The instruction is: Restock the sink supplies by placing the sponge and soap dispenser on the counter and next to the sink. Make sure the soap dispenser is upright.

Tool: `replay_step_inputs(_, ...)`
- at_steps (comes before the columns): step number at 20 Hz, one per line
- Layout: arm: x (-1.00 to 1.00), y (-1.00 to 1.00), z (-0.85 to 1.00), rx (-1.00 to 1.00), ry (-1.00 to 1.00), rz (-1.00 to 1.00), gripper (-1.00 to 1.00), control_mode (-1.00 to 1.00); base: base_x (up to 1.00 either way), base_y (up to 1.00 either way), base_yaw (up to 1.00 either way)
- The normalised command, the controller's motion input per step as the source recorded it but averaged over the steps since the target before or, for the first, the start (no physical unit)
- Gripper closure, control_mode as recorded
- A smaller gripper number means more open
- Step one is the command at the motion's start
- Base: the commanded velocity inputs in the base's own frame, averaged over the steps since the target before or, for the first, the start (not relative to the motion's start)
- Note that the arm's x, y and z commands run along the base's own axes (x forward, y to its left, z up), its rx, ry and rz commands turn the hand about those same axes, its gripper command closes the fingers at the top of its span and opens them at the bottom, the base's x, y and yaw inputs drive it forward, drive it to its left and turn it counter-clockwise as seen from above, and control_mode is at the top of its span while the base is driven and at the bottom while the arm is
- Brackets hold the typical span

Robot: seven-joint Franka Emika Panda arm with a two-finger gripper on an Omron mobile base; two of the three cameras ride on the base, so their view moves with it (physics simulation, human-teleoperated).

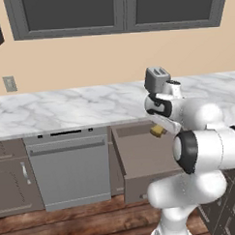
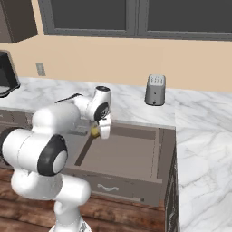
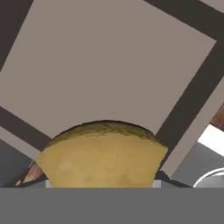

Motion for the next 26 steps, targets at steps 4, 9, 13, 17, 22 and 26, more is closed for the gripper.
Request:
replay_step_inputs(4, -1.00, -0.04, 0.59, 0.00, -0.22, -0.12, 1.00, -1.00, 0.00, 0.00, 0.00)
replay_step_inputs(9, -1.00, -0.09, 0.71, 0.00, -0.19, -0.11, 1.00, -1.00, 0.00, 0.00, 0.00)
replay_step_inputs(13, -1.00, -0.07, 0.66, -0.01, -0.12, -0.10, 1.00, -1.00, 0.00, 0.00, 0.00)
replay_step_inputs(17, -0.99, 0.00, 0.32, 0.00, -0.03, -0.08, 1.00, -1.00, 0.00, 0.00, 0.00)
replay_step_inputs(22, -0.71, 0.00, 0.09, 0.00, 0.01, -0.07, 1.00, -1.00, 0.00, 0.00, 0.00)
replay_step_inputs(26, -0.03, 0.01, 0.00, 0.00, 0.06, -0.01, 1.00, -1.00, 0.00, 0.00, 0.00)
